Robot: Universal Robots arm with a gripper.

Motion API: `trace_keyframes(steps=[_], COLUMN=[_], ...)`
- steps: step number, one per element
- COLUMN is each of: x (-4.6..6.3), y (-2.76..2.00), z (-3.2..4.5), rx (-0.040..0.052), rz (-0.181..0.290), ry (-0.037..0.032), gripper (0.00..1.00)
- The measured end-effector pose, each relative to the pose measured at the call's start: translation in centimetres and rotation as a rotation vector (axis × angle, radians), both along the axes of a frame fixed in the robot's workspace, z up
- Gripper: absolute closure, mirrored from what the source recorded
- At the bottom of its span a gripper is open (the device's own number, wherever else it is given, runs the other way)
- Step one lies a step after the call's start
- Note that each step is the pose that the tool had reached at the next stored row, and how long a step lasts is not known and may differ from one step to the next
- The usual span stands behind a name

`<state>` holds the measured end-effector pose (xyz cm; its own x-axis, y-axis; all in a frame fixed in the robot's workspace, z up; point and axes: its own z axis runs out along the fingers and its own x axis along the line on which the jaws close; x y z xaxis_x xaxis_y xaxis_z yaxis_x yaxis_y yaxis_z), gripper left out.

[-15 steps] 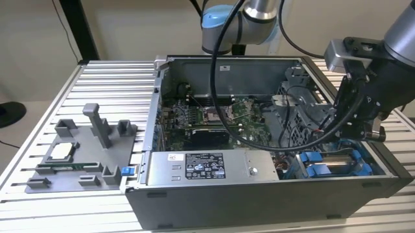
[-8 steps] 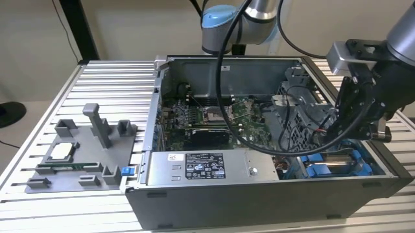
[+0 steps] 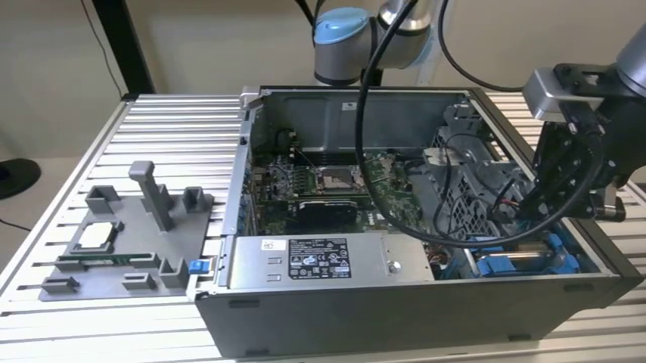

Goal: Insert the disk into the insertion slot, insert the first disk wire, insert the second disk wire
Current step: 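Insert the first disk wire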

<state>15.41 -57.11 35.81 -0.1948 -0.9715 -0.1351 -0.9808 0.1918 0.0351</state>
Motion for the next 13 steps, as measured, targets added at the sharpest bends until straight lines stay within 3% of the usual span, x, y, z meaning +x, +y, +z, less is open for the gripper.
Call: trace_keyframes(steps=[10, 13], x=[0.51, 0.66], y=[-0.12, -0.17], z=[-0.35, -0.41], rx=[-0.0002, -0.0006], rz=[0.079, 0.095], ry=[-0.0016, -0.009], gripper=[1.0, 1.0])
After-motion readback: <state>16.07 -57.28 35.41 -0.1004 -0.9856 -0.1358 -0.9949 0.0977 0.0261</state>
